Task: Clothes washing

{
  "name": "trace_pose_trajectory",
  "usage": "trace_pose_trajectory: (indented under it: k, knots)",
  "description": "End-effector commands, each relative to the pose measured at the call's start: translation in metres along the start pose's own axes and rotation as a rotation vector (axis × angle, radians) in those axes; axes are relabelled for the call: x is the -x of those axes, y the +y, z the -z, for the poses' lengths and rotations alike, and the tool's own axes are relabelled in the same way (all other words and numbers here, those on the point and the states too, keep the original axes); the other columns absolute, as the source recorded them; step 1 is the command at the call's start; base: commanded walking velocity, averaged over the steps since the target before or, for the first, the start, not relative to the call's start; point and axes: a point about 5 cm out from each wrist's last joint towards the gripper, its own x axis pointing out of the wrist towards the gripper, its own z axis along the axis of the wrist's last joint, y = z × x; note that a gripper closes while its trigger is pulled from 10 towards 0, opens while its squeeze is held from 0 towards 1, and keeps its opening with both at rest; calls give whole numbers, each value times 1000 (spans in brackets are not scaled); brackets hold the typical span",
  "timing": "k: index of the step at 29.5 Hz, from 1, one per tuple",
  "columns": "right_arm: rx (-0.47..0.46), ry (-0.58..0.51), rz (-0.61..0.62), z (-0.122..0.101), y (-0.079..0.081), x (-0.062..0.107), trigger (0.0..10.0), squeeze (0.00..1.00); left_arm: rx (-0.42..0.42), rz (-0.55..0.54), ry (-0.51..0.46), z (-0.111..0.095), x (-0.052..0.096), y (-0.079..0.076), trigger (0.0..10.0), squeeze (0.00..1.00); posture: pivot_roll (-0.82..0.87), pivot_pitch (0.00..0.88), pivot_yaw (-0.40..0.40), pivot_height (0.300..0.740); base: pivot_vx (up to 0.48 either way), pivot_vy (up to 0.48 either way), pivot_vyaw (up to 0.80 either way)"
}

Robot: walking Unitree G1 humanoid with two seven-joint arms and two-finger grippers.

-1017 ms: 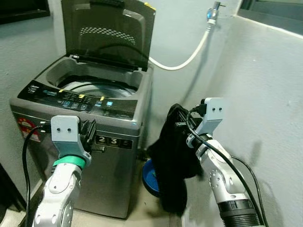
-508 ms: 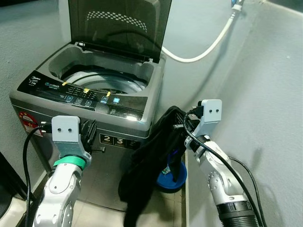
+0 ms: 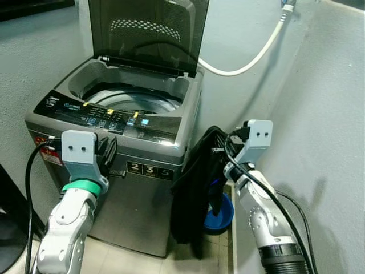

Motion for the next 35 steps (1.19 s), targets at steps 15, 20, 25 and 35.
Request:
trace_pose_trajectory:
  k: [15,20,25,35]
  knots:
    - [-20,-145,-2,-41,0,-11,10000,0,43,6,-30,-8,1,-5,10000,0,84,10,-47,740,0,16,0]
    - [-18,-111,-16,-35,1,-11,10000,0,50,-3,-41,-10,3,-4,10000,0,89,5,-63,740,0,354,-320]
    - [-5,-53,-28,-23,4,-10,10000,0,53,-18,-46,-10,5,-2,10000,0,90,1,-68,740,0,448,-480]
    - [6,-21,-48,-18,7,-9,10000,0,57,-23,-44,-11,6,-2,10000,0,89,4,-74,740,0,480,0]
